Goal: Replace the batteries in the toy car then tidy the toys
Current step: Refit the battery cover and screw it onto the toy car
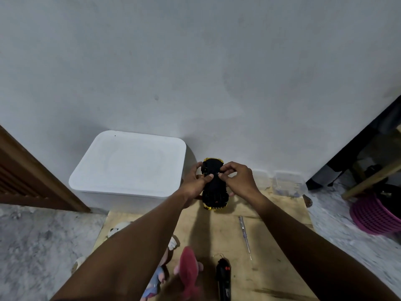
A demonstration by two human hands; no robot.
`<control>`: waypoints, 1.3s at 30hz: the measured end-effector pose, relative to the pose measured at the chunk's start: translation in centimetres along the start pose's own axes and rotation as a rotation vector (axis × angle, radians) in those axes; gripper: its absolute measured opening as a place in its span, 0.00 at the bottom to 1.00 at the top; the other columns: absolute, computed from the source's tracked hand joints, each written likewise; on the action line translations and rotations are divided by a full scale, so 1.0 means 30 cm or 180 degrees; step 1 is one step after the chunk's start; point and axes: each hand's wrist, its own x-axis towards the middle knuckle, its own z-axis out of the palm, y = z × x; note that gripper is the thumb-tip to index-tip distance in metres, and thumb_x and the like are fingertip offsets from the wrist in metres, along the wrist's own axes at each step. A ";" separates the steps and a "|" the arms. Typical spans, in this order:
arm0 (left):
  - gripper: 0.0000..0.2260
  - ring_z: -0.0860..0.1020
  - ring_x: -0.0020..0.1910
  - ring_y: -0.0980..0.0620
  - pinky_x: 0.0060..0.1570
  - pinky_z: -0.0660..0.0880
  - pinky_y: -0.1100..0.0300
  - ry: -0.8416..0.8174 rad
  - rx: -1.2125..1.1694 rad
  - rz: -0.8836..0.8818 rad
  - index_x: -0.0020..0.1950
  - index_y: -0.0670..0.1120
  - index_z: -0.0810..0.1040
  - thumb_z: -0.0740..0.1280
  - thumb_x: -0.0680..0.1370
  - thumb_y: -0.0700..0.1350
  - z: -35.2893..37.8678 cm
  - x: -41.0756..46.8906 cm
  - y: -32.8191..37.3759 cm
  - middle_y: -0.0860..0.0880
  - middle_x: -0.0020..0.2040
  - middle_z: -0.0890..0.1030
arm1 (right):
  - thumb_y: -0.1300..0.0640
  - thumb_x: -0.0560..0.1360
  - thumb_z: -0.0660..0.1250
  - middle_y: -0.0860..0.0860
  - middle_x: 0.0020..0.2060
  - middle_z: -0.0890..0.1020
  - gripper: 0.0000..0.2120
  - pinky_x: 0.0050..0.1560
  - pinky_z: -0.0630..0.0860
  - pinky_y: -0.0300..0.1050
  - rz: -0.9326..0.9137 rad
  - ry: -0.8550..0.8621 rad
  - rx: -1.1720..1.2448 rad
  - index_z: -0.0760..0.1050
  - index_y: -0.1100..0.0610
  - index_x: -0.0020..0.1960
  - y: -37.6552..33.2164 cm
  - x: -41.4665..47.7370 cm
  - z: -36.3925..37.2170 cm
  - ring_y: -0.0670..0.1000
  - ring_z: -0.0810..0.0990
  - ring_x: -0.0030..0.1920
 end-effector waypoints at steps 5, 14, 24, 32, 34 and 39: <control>0.28 0.79 0.43 0.56 0.33 0.78 0.59 -0.0009 0.0201 0.0153 0.77 0.58 0.58 0.65 0.81 0.41 0.016 0.003 -0.006 0.50 0.48 0.79 | 0.61 0.76 0.69 0.54 0.45 0.83 0.06 0.32 0.83 0.58 0.0315 -0.0113 0.0690 0.79 0.54 0.53 0.043 -0.011 -0.031 0.56 0.86 0.38; 0.21 0.76 0.62 0.47 0.62 0.76 0.50 -0.0286 0.0250 0.0308 0.69 0.61 0.72 0.59 0.83 0.38 0.039 0.024 -0.035 0.47 0.68 0.74 | 0.58 0.73 0.72 0.55 0.48 0.81 0.11 0.27 0.79 0.45 0.1349 -0.0394 -0.0638 0.76 0.55 0.54 0.367 -0.041 -0.053 0.54 0.81 0.39; 0.15 0.79 0.52 0.50 0.40 0.77 0.64 -0.0248 0.0356 0.0147 0.54 0.56 0.80 0.56 0.84 0.41 0.022 0.062 -0.046 0.45 0.61 0.79 | 0.63 0.69 0.75 0.52 0.44 0.80 0.22 0.40 0.82 0.46 0.1096 -0.0910 -0.1672 0.71 0.57 0.60 0.567 -0.130 0.036 0.55 0.83 0.43; 0.14 0.78 0.46 0.53 0.36 0.75 0.67 -0.0164 0.0408 0.0272 0.50 0.55 0.79 0.56 0.84 0.42 0.004 0.077 -0.050 0.47 0.53 0.80 | 0.66 0.71 0.70 0.53 0.41 0.83 0.21 0.37 0.83 0.51 0.0667 0.0182 -0.0162 0.75 0.52 0.61 0.385 -0.014 -0.031 0.55 0.83 0.37; 0.13 0.79 0.46 0.53 0.38 0.76 0.65 -0.0164 0.0429 0.0341 0.50 0.56 0.79 0.58 0.84 0.43 0.007 0.081 -0.054 0.48 0.52 0.80 | 0.70 0.72 0.68 0.58 0.46 0.81 0.24 0.31 0.82 0.51 0.0638 0.0436 0.0678 0.73 0.48 0.62 0.238 0.022 -0.073 0.59 0.84 0.39; 0.16 0.78 0.46 0.50 0.42 0.77 0.60 -0.0233 0.0452 0.0494 0.47 0.58 0.81 0.58 0.84 0.42 0.024 0.079 -0.046 0.46 0.51 0.79 | 0.73 0.72 0.67 0.60 0.47 0.80 0.32 0.38 0.84 0.59 0.0021 0.0629 0.1603 0.70 0.44 0.67 -0.044 0.062 -0.134 0.60 0.84 0.43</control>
